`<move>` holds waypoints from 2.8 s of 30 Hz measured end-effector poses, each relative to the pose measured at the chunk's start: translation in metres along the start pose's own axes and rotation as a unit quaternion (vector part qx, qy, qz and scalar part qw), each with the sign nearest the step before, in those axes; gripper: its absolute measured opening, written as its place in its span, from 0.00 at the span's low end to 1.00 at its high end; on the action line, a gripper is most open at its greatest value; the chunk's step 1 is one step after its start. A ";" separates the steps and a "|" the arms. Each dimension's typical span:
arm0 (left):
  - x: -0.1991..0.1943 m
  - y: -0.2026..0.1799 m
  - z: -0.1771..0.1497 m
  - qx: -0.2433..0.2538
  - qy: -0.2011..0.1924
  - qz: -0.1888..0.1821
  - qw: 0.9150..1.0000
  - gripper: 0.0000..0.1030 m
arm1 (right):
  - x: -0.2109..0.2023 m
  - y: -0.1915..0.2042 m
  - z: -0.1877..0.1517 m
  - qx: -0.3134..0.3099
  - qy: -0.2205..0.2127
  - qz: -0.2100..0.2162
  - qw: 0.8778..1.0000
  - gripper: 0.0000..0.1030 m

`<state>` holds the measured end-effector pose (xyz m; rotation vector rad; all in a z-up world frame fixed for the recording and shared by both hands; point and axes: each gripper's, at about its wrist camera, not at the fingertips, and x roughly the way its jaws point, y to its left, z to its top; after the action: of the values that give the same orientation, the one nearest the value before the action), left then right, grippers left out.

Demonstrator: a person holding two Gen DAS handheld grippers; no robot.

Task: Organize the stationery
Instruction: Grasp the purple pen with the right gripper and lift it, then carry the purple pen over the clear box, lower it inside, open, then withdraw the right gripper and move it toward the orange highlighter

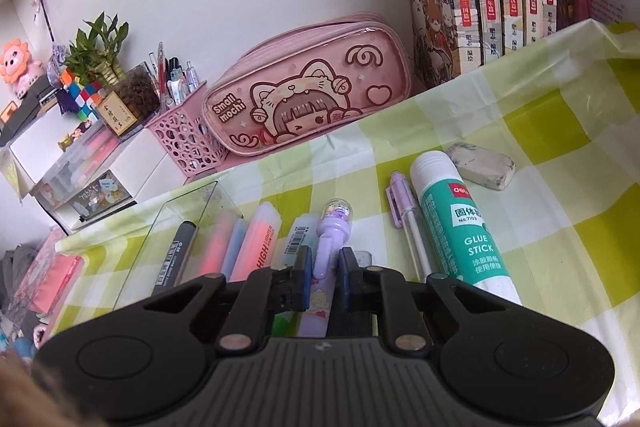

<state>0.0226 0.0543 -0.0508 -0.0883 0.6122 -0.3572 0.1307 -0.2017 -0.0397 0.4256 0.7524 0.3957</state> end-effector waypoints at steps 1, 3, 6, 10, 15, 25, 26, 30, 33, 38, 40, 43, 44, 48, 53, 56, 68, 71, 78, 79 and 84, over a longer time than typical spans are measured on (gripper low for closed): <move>0.000 0.000 0.000 0.000 0.000 -0.001 1.000 0.80 | 0.000 -0.003 0.001 0.016 0.004 0.008 1.000 0.35; 0.001 0.000 0.000 0.001 0.001 -0.003 1.000 0.80 | 0.000 -0.007 0.003 0.031 0.009 0.015 0.999 0.35; 0.001 -0.001 0.000 0.003 0.001 -0.004 1.000 0.80 | 0.001 -0.011 0.005 0.050 0.015 0.022 0.998 0.35; 0.001 0.000 0.000 0.004 0.002 -0.005 1.000 0.80 | 0.003 -0.012 0.007 0.064 0.021 0.023 0.997 0.35; 0.001 0.000 0.000 0.004 0.002 -0.010 1.000 0.80 | 0.003 -0.016 0.008 0.093 0.020 0.039 0.995 0.35; 0.000 0.001 0.000 0.004 0.001 -0.014 1.000 0.80 | -0.003 -0.018 0.002 0.146 0.021 0.068 0.987 0.35; 0.000 0.001 0.000 0.004 0.001 -0.014 1.000 0.80 | -0.004 -0.018 0.003 0.147 0.020 0.068 0.987 0.35; 0.000 0.001 0.000 0.004 0.002 -0.014 1.000 0.80 | -0.011 -0.013 0.007 0.149 0.010 0.074 0.986 0.35; 0.000 0.001 0.000 0.004 0.001 -0.014 1.000 0.80 | -0.016 -0.006 0.012 0.151 0.005 0.091 0.984 0.35; 0.000 0.001 0.000 0.004 0.001 -0.014 1.000 0.80 | -0.018 0.016 0.022 0.140 0.002 0.121 0.983 0.35; 0.000 0.001 0.000 0.004 0.001 -0.014 1.000 0.80 | -0.014 0.029 0.024 0.128 0.008 0.132 0.983 0.35; 0.000 0.001 0.000 0.004 0.001 -0.015 1.000 0.80 | -0.006 0.047 0.024 0.103 0.020 0.138 0.985 0.35; 0.000 0.001 0.000 0.004 0.001 -0.014 1.000 0.80 | -0.002 0.055 0.023 0.093 0.025 0.139 0.986 0.35; 0.000 0.001 0.000 0.004 0.001 -0.014 1.000 0.80 | 0.017 0.078 0.020 0.059 0.049 0.130 0.988 0.35; 0.000 0.001 0.000 0.004 0.001 -0.014 1.000 0.81 | 0.039 0.096 0.015 0.020 0.066 0.096 0.993 0.35; 0.000 0.001 0.000 0.004 0.001 -0.014 1.000 0.80 | 0.049 0.098 0.015 0.005 0.076 0.075 0.994 0.35; 0.000 -0.002 0.000 0.006 0.002 -0.010 1.000 0.79 | 0.060 0.107 0.019 -0.047 0.092 0.050 0.993 0.35; 0.000 -0.002 -0.001 0.006 0.001 -0.010 1.000 0.79 | 0.061 0.105 0.019 -0.043 0.094 0.064 0.993 0.35; 0.000 -0.001 -0.001 0.006 0.001 -0.011 1.000 0.80 | 0.055 0.104 0.020 -0.038 0.094 0.082 0.991 0.38; 0.000 -0.001 -0.001 0.006 0.002 -0.011 1.000 0.80 | 0.052 0.104 0.020 -0.039 0.092 0.084 0.991 0.40; 0.000 -0.001 -0.001 0.006 0.002 -0.011 1.000 0.80 | 0.040 0.102 0.022 -0.037 0.081 0.090 0.992 0.45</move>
<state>0.0214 0.0530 -0.0512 -0.0822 0.6125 -0.3822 0.1542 -0.1015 0.0032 0.3950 0.8574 0.6319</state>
